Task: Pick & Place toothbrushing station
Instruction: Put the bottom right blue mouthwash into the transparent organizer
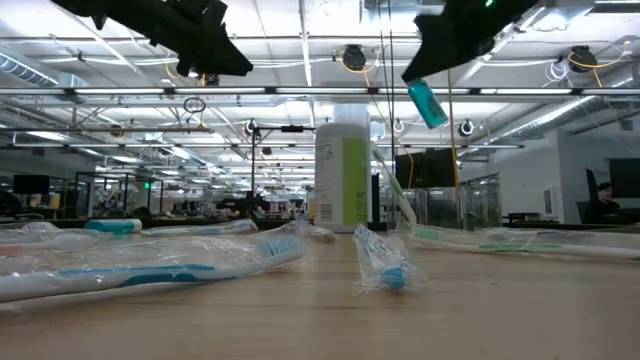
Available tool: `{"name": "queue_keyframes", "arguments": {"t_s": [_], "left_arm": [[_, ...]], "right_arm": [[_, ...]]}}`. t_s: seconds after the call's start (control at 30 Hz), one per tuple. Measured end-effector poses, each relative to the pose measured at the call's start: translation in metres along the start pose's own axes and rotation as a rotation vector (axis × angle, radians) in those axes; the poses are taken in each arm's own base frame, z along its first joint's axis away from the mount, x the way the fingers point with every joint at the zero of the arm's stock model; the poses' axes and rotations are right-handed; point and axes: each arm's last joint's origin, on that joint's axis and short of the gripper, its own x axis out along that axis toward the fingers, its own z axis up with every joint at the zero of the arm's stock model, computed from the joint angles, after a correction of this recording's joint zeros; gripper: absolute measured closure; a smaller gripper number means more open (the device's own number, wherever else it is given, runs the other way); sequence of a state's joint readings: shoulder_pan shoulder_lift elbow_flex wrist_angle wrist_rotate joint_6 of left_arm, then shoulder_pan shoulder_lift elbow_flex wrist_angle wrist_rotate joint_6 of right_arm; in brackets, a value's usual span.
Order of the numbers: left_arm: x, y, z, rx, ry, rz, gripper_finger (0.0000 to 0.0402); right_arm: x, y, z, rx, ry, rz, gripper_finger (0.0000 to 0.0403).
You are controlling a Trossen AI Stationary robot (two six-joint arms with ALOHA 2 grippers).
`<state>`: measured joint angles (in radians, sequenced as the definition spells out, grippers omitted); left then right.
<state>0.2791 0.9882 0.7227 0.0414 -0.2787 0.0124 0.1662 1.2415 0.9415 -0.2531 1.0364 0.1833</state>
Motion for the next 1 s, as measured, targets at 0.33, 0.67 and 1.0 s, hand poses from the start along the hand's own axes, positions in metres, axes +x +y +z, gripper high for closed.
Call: {"name": "queue_keyframes", "arguments": {"t_s": [0.33, 0.67, 1.0], "left_arm": [[-0.006, -0.015, -0.006, -0.031, 0.061, -0.072, 0.0273], [-0.011, -0.022, -0.006, -0.050, 0.067, -0.096, 0.0273], [-0.011, -0.022, -0.006, -0.098, 0.070, -0.093, 0.0273]], "right_arm": [[0.058, -0.028, -0.061, 0.095, -0.025, -0.196, 0.0310], [0.062, -0.064, -0.120, 0.358, -0.294, -0.119, 0.0310], [0.070, -0.063, -0.135, 0.355, -0.243, -0.088, 0.0310]]}}
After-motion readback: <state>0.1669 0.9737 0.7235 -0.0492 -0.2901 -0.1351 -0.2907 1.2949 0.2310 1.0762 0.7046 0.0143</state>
